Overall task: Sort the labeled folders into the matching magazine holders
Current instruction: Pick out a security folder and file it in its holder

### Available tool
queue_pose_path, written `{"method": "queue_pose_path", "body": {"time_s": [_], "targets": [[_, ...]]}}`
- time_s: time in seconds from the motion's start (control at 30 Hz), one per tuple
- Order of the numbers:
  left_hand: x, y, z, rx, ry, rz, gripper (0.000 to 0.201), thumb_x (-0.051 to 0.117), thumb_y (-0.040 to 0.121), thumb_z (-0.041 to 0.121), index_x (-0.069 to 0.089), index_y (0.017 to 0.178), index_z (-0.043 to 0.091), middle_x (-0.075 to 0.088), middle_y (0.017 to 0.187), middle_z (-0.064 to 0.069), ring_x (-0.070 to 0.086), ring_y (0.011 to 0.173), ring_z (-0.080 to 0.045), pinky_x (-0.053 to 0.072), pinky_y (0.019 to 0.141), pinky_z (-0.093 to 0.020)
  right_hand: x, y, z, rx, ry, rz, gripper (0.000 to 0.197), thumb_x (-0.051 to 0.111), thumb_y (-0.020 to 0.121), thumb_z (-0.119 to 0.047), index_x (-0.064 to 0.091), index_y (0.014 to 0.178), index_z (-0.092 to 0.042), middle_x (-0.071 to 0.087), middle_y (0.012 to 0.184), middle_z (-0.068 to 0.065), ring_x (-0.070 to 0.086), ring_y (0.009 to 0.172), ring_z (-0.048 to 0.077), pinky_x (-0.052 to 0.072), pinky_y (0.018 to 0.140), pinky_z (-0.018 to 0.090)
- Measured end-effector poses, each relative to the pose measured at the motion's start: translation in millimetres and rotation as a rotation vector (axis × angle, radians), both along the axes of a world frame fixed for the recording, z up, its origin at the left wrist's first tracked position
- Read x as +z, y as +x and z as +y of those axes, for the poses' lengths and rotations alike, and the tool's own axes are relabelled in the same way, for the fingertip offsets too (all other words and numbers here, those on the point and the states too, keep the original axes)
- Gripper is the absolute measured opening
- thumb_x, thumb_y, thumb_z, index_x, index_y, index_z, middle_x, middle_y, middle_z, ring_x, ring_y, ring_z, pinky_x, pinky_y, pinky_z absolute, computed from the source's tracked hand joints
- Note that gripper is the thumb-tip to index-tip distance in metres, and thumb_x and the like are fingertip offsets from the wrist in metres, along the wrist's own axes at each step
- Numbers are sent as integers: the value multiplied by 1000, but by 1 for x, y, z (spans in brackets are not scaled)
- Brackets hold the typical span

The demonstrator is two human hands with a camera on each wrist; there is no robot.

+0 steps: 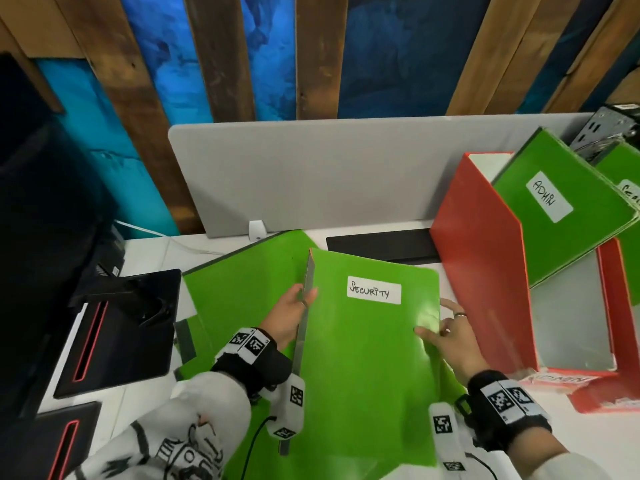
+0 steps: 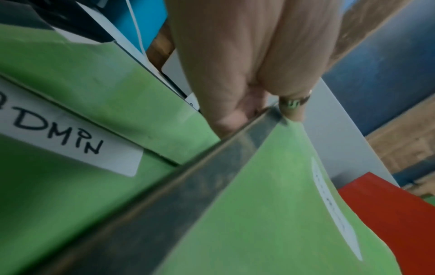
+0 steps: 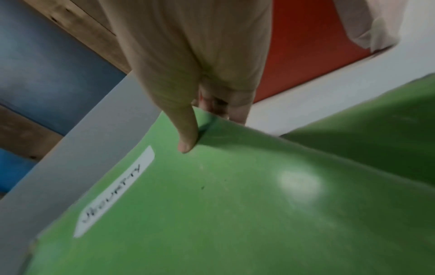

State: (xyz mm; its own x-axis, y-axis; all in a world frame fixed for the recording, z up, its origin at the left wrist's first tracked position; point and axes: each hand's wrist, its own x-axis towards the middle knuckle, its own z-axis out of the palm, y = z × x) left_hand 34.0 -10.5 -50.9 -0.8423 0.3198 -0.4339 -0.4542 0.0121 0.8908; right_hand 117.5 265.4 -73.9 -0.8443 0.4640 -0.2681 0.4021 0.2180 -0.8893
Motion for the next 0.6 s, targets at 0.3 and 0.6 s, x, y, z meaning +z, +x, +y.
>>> {"method": "queue_pose_path", "body": {"time_s": [0.3, 0.6], "targets": [[14, -5, -25, 56, 135, -94, 66, 64, 84, 12, 33, 142, 19, 40, 146, -13, 43, 130, -35, 54, 84, -46, 45, -29, -12, -23, -23, 368, 51, 61, 84, 4, 48, 113, -36, 47, 56, -10, 40, 62, 23, 41, 64, 33], [44, -32, -89, 228, 22, 253, 52, 51, 92, 3, 39, 138, 23, 52, 139, -4, 50, 126, -26, 42, 101, -54, 51, -36, -44, 52, -229, 152, 29, 48, 95, -7, 40, 120, -19, 51, 105, 8, 58, 81, 18, 49, 69, 34]]}}
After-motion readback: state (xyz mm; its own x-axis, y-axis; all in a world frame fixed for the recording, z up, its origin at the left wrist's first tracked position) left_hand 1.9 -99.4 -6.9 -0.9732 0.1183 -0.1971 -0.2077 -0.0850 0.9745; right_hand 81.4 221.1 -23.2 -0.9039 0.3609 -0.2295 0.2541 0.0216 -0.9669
